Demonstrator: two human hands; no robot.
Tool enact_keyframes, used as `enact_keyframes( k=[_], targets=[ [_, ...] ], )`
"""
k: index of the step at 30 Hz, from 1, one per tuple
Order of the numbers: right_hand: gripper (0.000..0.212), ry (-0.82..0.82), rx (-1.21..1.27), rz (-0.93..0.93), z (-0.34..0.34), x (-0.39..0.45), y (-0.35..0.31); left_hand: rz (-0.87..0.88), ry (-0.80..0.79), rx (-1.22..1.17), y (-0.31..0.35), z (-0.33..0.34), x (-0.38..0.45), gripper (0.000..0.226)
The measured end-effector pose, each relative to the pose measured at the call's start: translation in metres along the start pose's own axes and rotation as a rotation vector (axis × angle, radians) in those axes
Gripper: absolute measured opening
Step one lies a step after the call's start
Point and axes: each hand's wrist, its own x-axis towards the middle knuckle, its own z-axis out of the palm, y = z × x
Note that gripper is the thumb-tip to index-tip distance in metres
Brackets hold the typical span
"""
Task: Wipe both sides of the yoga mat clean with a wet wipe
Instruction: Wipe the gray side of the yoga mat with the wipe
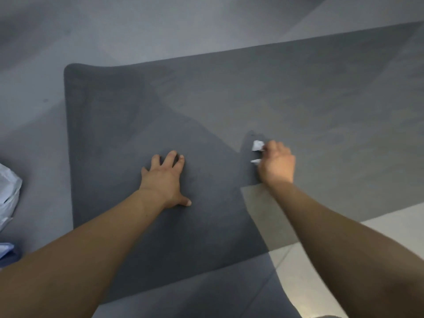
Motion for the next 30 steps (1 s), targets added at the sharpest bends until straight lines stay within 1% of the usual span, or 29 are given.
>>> enact_keyframes(
  k=[1, 2, 3, 4, 5, 7, 8, 9, 10, 11, 12, 13, 14, 15, 16, 17, 19, 21, 22, 23, 24, 25, 26, 28, 30],
  targets=[
    [0.038, -0.015, -0.006, 0.078, -0.002, 0.007, 0.011, 0.013, 0.007, 0.015, -0.001, -0.001, 0.001, 0.133],
    [0.029, -0.025, 0.009, 0.169, 0.000, 0.012, 0.014, 0.030, 0.021, 0.024, -0.003, -0.001, 0.002, 0.129],
    [0.021, -0.020, 0.039, 0.253, 0.004, 0.013, 0.009, 0.049, 0.046, 0.027, -0.005, -0.001, 0.004, 0.123],
    [0.014, 0.007, 0.067, 0.285, 0.008, 0.010, -0.005, 0.073, 0.080, 0.021, -0.008, -0.003, 0.005, 0.112],
    [0.010, 0.048, 0.093, 0.263, 0.013, 0.002, -0.025, 0.102, 0.118, 0.008, -0.013, -0.005, 0.009, 0.098],
    [0.012, 0.074, 0.159, 0.139, 0.022, -0.020, -0.074, 0.162, 0.170, -0.019, -0.024, -0.013, 0.021, 0.065],
    [0.011, 0.042, 0.177, 0.054, 0.025, -0.031, -0.098, 0.183, 0.168, -0.021, -0.030, -0.020, 0.030, 0.054],
    [0.007, -0.010, 0.177, -0.048, 0.027, -0.042, -0.120, 0.194, 0.147, -0.013, -0.034, -0.028, 0.038, 0.048],
    [0.009, -0.064, 0.173, -0.161, 0.027, -0.050, -0.137, 0.195, 0.115, 0.002, -0.038, -0.036, 0.047, 0.049],
    [0.015, -0.123, 0.167, -0.271, 0.027, -0.055, -0.146, 0.184, 0.084, 0.014, -0.040, -0.042, 0.054, 0.059],
    [0.020, -0.175, 0.153, -0.365, 0.025, -0.053, -0.147, 0.157, 0.061, 0.019, -0.040, -0.048, 0.062, 0.077],
    [0.022, -0.193, 0.122, -0.444, 0.025, -0.045, -0.139, 0.114, 0.036, 0.020, -0.040, -0.053, 0.069, 0.101],
    [0.022, -0.190, 0.096, -0.477, 0.024, -0.033, -0.125, 0.068, 0.006, 0.029, -0.039, -0.058, 0.074, 0.127],
    [0.020, -0.151, 0.084, -0.459, 0.024, -0.019, -0.105, 0.032, -0.032, 0.043, -0.037, -0.063, 0.078, 0.148],
    [0.016, -0.091, 0.075, -0.385, 0.022, -0.004, -0.082, 0.014, -0.067, 0.050, -0.036, -0.067, 0.082, 0.159],
    [0.013, -0.027, 0.056, -0.275, 0.020, 0.013, -0.059, 0.011, -0.097, 0.048, -0.035, -0.069, 0.086, 0.163],
    [0.010, 0.036, 0.015, -0.056, 0.013, 0.037, -0.017, 0.012, -0.134, 0.028, -0.036, -0.070, 0.090, 0.163],
    [0.012, 0.004, 0.038, 0.141, 0.012, 0.051, -0.004, 0.022, -0.119, 0.004, -0.043, -0.070, 0.097, 0.155],
    [0.013, 0.012, 0.080, 0.223, 0.015, 0.052, -0.013, 0.036, -0.088, -0.004, -0.047, -0.071, 0.102, 0.145],
    [0.014, 0.045, 0.121, 0.260, 0.021, 0.048, -0.028, 0.062, -0.051, 0.001, -0.052, -0.074, 0.107, 0.129],
    [0.017, 0.087, 0.159, 0.256, 0.026, 0.040, -0.051, 0.090, -0.015, 0.016, -0.055, -0.077, 0.113, 0.111],
    [0.019, 0.108, 0.193, 0.207, 0.032, 0.028, -0.079, 0.106, 0.012, 0.021, -0.058, -0.080, 0.117, 0.095],
    [0.019, 0.093, 0.214, 0.124, 0.038, 0.015, -0.109, 0.109, 0.033, 0.010, -0.058, -0.081, 0.120, 0.085],
    [0.012, 0.011, 0.203, -0.058, 0.046, -0.010, -0.155, 0.100, 0.061, -0.042, -0.057, -0.083, 0.121, 0.077],
    [0.006, -0.083, 0.196, -0.219, 0.045, -0.017, -0.171, 0.077, 0.067, -0.061, -0.054, -0.085, 0.119, 0.080]
  ],
)
